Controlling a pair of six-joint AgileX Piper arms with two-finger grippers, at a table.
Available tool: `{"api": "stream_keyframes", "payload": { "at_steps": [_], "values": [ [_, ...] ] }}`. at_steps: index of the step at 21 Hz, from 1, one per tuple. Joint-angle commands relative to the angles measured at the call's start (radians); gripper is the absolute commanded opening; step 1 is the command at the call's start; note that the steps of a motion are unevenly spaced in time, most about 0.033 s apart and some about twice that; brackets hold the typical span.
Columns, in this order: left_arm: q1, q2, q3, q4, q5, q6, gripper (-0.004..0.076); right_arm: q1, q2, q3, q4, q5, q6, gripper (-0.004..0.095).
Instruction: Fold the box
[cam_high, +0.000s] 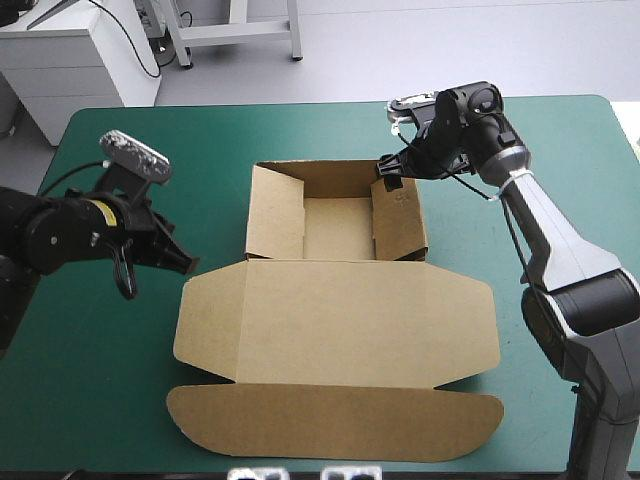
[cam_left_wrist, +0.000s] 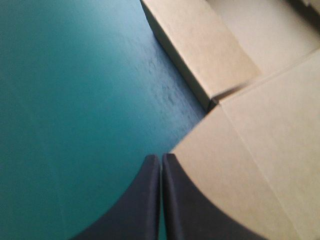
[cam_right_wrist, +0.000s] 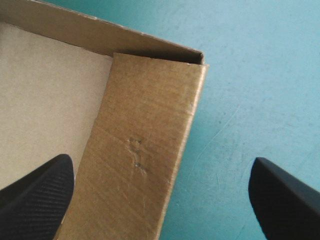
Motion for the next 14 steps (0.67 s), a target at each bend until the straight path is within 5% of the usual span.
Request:
{"api": "stream_keyframes", "payload": {
  "at_steps": [1, 7, 14],
  "values": [
    [-0.005, -0.064, 0.137, 0.003, 0.044, 0.000, -0.0006, -0.002, -0.025, -0.029, 0.005, 0.006, -0.007, 0.0877],
    [-0.005, -0.083, 0.488, -0.012, -0.015, -0.029, -0.0006, -0.002, 0.064, -0.029, 0.007, 0.006, -0.002, 0.0856],
    [-0.005, -0.111, 0.586, -0.016, -0.071, -0.054, -0.0008, -0.002, 0.103, -0.029, 0.003, 0.006, -0.004, 0.0483]
  ]
}}
